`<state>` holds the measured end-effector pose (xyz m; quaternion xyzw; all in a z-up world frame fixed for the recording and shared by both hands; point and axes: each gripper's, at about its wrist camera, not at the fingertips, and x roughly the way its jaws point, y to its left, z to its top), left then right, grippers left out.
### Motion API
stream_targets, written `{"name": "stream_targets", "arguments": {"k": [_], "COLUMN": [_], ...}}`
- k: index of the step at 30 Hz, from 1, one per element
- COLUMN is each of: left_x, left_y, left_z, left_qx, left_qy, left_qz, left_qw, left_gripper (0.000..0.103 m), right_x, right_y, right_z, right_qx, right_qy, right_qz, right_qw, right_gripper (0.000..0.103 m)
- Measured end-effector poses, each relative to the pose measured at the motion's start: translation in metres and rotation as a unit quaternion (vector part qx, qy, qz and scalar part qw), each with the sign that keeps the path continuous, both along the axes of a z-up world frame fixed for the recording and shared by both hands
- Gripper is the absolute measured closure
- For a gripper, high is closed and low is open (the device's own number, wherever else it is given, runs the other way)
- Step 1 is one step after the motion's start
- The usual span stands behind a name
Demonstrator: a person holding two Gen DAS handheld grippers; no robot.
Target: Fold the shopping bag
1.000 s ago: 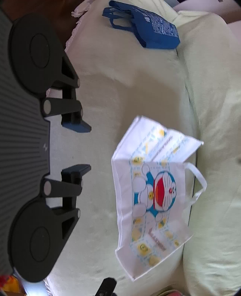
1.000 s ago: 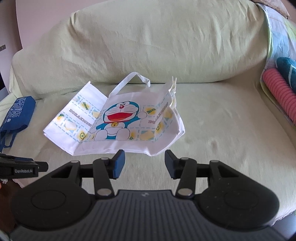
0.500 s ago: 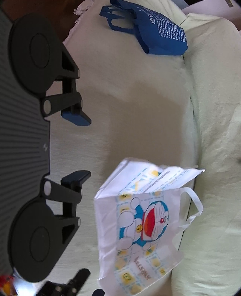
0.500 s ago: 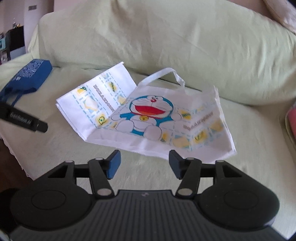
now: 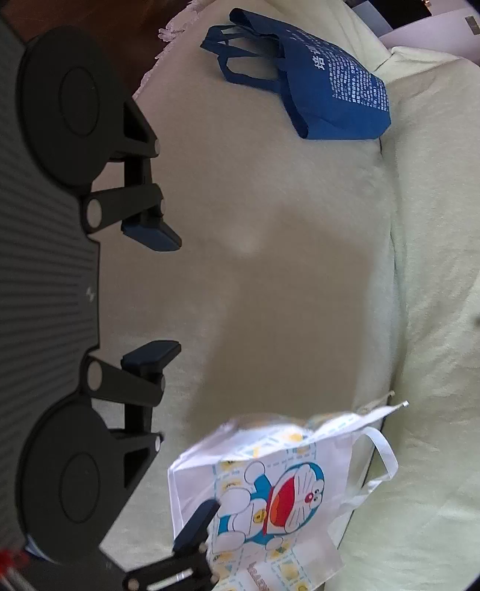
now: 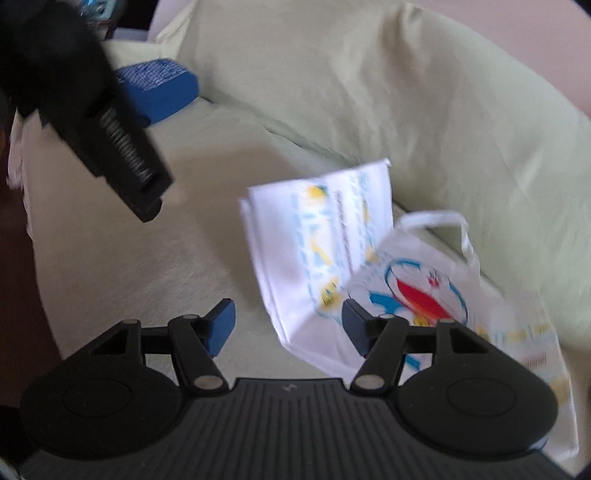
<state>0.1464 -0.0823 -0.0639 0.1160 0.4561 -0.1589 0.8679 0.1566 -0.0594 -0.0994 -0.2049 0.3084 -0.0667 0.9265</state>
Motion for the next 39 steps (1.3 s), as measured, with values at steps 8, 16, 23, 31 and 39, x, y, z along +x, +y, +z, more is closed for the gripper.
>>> {"name": "stream_targets", "arguments": {"k": [8,16,23,31,39], "left_x": [-0.009,-0.047,-0.064,-0.048,-0.036], "left_y": [-0.001,-0.033,-0.056,-0.045,-0.074], "left_z": [-0.003,-0.004,0.003,0.011,-0.001], "left_qx": [-0.002,-0.016,-0.007,0.001,0.008], "left_qy": [0.005,0.015,-0.007,-0.019,-0.035], "left_qz": [-0.010,-0.075,-0.112,-0.103,-0.152], "left_qw": [0.9999,0.9969,0.9936,0.9945,0.9877], "left_gripper": [0.045,0.045,0.044,0.045,0.044], "right_x": [-0.036,-0.142,-0.138,-0.063,-0.079], "right_y": [-0.019,-0.063,-0.041,-0.036,-0.101], "right_z": [0.010,0.035,0.031,0.017,0.010], "right_qx": [0.042,0.210,0.138,0.148,0.348], "right_qy": [-0.033,-0.042,-0.040,-0.063,-0.042], "right_qz": [0.007,-0.024,-0.046,-0.121,-0.194], "right_qw": [0.999,0.977,0.989,0.979,0.916], "right_gripper": [0.099,0.098,0.040,0.089,0.098]}}
